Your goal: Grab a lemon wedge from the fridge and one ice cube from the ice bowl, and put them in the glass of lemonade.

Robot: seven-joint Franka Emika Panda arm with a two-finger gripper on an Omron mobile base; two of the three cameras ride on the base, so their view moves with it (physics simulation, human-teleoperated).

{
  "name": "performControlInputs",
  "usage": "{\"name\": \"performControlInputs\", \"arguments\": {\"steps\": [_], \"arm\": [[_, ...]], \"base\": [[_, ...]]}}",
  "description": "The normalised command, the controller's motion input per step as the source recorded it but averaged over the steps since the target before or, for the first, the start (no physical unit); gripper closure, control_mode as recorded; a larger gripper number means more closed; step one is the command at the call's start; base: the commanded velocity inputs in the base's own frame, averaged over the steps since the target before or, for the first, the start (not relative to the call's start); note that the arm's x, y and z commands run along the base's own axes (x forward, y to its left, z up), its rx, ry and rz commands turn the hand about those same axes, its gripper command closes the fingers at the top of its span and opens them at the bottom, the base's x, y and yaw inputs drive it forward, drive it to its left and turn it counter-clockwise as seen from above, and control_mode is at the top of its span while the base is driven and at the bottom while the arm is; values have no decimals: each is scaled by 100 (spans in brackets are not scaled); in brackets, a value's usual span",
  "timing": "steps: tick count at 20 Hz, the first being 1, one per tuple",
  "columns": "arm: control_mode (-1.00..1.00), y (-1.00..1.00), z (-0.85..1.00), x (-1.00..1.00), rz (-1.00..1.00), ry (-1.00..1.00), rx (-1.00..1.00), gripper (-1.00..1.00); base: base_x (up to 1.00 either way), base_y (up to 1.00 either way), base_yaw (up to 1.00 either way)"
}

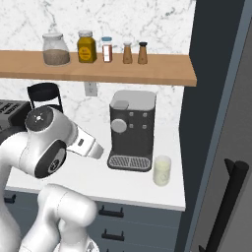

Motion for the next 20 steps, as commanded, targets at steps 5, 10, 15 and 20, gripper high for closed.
{"name": "performControlInputs", "arguments": {"steps": [5, 10, 15, 20], "arm": [[100, 39, -37, -13, 0, 30, -13, -100], [100, 0, 0, 0, 0, 0, 0, -100], [100, 0, 0, 0, 0, 0, 0, -100], [100, 0, 0, 0, 0, 0, 0, -100]], "base": [[-14, 3, 0], [-95, -1, 0], [-93, -55, 0], [-76, -97, 0]]}}
